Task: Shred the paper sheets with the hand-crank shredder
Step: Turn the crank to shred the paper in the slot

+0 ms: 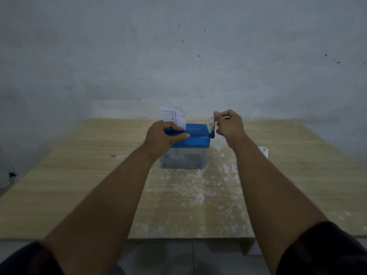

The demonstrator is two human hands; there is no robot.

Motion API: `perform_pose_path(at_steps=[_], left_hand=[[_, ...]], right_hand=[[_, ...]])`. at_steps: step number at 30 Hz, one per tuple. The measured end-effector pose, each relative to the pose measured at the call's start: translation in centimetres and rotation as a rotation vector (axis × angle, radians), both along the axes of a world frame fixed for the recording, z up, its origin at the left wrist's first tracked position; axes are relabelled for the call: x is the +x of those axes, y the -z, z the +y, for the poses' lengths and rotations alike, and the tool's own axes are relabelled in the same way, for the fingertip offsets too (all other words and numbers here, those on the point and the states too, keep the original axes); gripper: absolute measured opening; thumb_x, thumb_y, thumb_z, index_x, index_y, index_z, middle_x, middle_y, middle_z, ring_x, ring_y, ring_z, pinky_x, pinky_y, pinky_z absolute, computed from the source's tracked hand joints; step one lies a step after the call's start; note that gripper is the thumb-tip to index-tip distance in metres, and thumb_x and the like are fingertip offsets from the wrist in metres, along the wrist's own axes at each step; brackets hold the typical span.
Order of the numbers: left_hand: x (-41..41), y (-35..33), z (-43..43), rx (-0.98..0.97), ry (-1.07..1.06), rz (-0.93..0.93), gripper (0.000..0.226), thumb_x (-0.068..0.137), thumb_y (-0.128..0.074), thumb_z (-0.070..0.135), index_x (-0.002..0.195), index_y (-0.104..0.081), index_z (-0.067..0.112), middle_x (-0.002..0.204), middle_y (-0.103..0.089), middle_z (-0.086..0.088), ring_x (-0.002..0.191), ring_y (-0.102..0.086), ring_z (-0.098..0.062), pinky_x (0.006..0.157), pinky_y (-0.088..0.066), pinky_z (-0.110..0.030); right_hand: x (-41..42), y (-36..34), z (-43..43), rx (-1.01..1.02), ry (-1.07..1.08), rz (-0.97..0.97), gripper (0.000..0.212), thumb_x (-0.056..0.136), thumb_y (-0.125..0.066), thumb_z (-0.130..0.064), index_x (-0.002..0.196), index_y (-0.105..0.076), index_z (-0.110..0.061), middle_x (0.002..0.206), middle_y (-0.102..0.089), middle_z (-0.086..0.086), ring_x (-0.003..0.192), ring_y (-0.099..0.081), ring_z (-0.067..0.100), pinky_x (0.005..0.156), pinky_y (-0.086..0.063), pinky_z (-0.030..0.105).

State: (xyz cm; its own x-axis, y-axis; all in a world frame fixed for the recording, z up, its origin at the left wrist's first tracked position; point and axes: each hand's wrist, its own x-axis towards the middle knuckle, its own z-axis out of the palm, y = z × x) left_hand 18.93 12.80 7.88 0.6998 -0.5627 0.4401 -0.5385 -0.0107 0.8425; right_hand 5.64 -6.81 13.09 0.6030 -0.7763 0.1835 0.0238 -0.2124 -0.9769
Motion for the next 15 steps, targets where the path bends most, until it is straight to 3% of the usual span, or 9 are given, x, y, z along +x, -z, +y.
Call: perform_pose_path(at_steps=[4, 8, 12, 15], left_hand=[[-0.2, 0.1, -0.1, -0.027, 0.006, 0.020, 0.037, 0.069, -0.094, 0.044, 0.091, -0.083, 0.016, 0.102, -0.077, -0.003, 0.094, -0.073, -0.015, 0.077, -0.059, -0.022], [-0.1, 0.2, -0.1, -0.027, 0.012, 0.029, 0.037, 0.069, -0.094, 0.044, 0.092, -0.083, 0.017, 0.102, -0.079, -0.001, 0.097, -0.074, -0.017, 0.084, -0.063, -0.029], [-0.4, 0.2, -0.1, -0.042, 0.005, 0.031, 0.038, 0.068, -0.095, 0.043, 0.092, -0.083, 0.017, 0.102, -0.079, 0.002, 0.097, -0.074, -0.013, 0.084, -0.062, -0.027], [-0.5, 0.1, 0.0, -0.050, 0.014, 0.045, 0.038, 0.067, -0.095, 0.041, 0.092, -0.083, 0.014, 0.102, -0.079, 0.001, 0.097, -0.074, -0.012, 0.083, -0.059, -0.022]], right_hand=[[1.2, 3.3, -0.9, 0.064, -0.014, 0.096, 0.026, 0.104, -0.065, -0.025, 0.085, -0.052, -0.012, 0.072, -0.065, 0.005, 0.060, -0.056, 0.019, 0.053, -0.051, 0.033], [0.5, 6.8, -0.1, 0.144, -0.007, 0.182, 0.022, 0.107, -0.057, -0.024, 0.090, -0.056, -0.010, 0.078, -0.061, 0.005, 0.064, -0.048, 0.019, 0.050, -0.047, 0.031], [-0.6, 8.4, 0.9, 0.149, 0.029, 0.282, 0.015, 0.103, -0.055, -0.016, 0.104, -0.065, -0.004, 0.091, -0.062, 0.006, 0.079, -0.058, 0.022, 0.069, -0.057, 0.040], [-1.9, 9.0, 1.7, 0.140, 0.075, 0.283, 0.011, 0.096, -0.058, -0.021, 0.089, -0.065, -0.014, 0.092, -0.065, 0.004, 0.087, -0.064, 0.025, 0.091, -0.059, 0.055]])
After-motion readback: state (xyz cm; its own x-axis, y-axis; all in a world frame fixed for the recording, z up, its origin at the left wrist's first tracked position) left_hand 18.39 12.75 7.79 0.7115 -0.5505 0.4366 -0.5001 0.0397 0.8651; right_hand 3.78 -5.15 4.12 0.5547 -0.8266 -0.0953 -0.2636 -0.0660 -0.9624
